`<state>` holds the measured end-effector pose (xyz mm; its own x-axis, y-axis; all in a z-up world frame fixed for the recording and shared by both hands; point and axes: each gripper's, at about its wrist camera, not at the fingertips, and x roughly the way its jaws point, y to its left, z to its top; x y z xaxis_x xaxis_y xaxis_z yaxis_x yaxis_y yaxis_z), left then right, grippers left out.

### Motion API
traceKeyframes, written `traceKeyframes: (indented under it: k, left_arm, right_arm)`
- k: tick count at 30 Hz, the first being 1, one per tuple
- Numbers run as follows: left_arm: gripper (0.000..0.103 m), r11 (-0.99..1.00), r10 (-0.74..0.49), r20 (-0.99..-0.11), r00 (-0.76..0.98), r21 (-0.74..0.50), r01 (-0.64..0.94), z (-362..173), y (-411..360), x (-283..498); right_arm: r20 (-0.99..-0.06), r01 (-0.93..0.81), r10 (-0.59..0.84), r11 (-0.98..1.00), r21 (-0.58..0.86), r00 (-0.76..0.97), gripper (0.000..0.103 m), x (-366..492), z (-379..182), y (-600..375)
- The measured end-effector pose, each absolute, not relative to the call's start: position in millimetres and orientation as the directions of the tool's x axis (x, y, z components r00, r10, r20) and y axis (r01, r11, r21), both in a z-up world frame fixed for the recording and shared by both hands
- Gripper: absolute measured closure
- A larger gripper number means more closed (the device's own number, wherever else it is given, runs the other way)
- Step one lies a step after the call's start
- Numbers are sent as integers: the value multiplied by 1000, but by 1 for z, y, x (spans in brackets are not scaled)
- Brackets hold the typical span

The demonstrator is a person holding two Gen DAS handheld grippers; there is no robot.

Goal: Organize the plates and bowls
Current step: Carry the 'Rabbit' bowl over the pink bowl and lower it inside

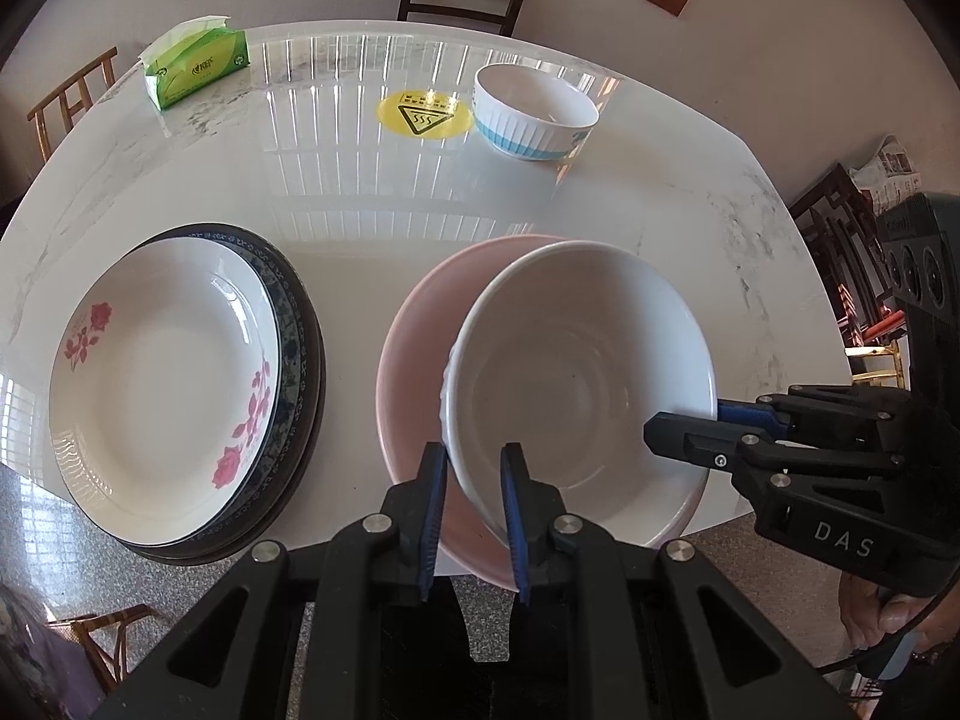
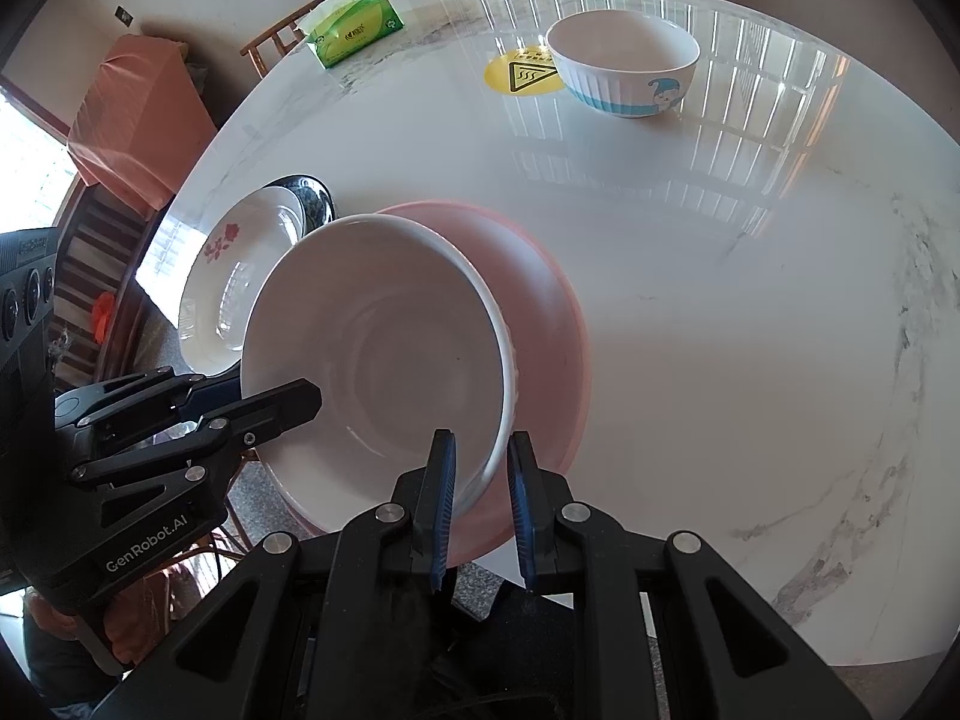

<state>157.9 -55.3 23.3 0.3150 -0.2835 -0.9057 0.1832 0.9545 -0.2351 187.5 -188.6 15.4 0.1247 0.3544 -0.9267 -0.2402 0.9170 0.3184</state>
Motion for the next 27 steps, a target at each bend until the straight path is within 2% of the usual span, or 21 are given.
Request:
traceKeyframes:
  k: [27]
  left_arm:
    - [81, 962, -212, -877, 431, -110, 251, 33, -67, 144]
  right_arm:
    - [-929, -220, 353, 920, 324, 108, 85, 188, 4, -186]
